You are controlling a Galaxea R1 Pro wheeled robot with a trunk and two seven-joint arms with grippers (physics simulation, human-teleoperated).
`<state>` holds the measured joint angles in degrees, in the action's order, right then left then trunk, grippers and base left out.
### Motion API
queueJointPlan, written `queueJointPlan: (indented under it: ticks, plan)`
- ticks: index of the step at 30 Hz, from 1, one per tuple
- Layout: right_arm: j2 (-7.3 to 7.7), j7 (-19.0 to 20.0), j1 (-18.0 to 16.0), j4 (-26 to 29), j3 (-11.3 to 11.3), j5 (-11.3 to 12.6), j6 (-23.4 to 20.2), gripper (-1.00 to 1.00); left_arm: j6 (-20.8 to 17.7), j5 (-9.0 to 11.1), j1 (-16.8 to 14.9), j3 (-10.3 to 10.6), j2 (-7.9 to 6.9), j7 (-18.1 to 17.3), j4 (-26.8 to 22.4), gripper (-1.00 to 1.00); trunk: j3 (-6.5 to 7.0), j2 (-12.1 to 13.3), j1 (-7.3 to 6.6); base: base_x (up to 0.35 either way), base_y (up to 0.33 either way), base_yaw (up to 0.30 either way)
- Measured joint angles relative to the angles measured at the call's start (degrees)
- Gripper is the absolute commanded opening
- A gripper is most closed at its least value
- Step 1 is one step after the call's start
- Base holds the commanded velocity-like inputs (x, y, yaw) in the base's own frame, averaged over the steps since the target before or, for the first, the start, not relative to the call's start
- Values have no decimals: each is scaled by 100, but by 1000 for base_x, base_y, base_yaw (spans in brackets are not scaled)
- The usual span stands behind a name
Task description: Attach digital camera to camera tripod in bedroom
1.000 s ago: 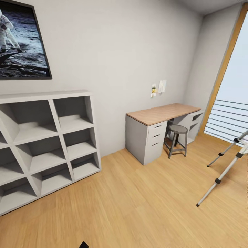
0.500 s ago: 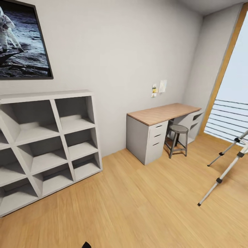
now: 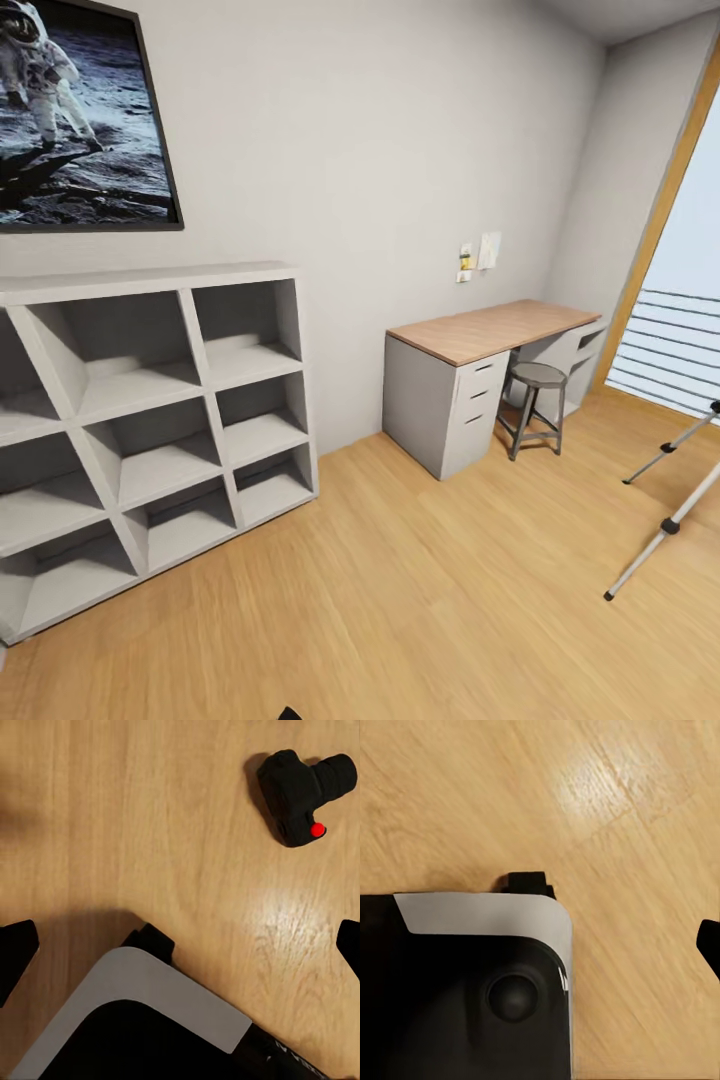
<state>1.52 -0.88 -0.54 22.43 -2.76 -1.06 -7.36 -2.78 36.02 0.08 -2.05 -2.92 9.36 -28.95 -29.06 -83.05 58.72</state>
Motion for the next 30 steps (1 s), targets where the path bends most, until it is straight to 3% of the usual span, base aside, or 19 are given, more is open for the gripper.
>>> queueJointPlan:
  ticks: [20,30]
  plan:
    - [-8,2,0,1,4,-4,37,100,-2,4,0,2,1,-14,87,100,0,0,-2,213,279,0]
    - [-9,24,1,3,1,-4,8,100,6,-14,0,13,10,6,95,100,0,0,1,65,70,0]
